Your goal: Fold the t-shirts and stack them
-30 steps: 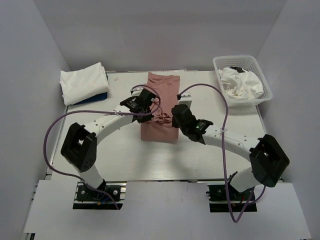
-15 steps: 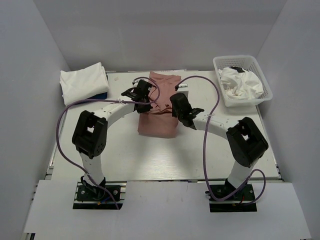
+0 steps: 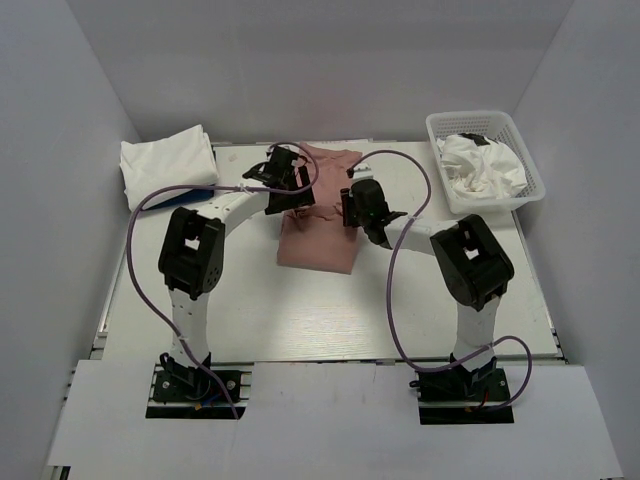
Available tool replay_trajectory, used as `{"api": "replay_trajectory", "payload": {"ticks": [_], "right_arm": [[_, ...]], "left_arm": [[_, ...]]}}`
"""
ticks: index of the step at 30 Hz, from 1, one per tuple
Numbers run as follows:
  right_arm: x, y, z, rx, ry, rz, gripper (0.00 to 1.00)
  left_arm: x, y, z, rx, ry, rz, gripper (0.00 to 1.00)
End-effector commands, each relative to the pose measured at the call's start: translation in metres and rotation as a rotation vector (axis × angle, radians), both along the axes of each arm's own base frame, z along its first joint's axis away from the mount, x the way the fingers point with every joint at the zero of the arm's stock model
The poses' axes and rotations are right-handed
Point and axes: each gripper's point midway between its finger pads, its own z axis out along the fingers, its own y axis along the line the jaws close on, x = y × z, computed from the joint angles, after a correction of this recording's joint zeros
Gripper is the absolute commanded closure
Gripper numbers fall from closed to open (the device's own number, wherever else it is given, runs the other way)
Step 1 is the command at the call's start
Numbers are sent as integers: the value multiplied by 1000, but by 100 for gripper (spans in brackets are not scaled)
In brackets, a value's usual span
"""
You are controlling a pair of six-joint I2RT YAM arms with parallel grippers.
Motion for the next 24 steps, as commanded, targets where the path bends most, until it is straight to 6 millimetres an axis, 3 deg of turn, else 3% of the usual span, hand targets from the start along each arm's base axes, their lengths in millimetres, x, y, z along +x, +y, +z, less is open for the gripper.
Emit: {"api": "replay_trajectory", "payload": {"ticks": [1,2,3,4,5,6,7,8,9,10,15,17,18,19,21,22,24], "right_arm": [[25,10,41,-4,-134,44,53],[24,8,56,8,-159,36,44],[21,7,58,1,-160,45,36],[20,4,60,-1,-162,41,32],[13,5,74,9,-182,56,30],[6,3,79,13,-186,64,28],[2,6,79,14,-185,83,13],[-5,9,91,33,-197,111,11],[-15,13,81,30,-167,153,10],[-19,17,83,34,-166,176,10],[-49,66,70,61,-97,396,10],[-54,76,56,16,-59,433,10],[-53,84,60,-14,-80,459,10],[-47,77,38,-95,-33,402,11],[-37,77,39,-160,-44,369,17],[-33,73,21,-220,-28,325,17],[-23,66,18,-305,-41,294,17]], "left_arm": [[12,6,38,-21,-79,-10,0],[13,8,52,-23,-114,-10,0],[9,9,55,-24,-116,-10,0],[6,11,61,-27,-124,-10,0],[-4,15,54,-19,-105,-11,0],[-12,19,72,-31,-132,-10,0],[-19,22,76,-35,-142,-10,0],[-38,29,60,-26,-105,-17,0],[-45,32,63,-34,-123,-16,0],[-66,41,65,-45,-123,-5,0],[-119,69,65,-77,-135,70,0],[-141,83,52,-57,-94,107,0],[-148,88,61,-65,-115,121,0],[-158,97,53,-46,-89,153,0],[-167,105,56,-41,-94,183,0],[-171,109,63,-49,-115,197,0],[-175,112,67,-53,-136,204,0]]}}
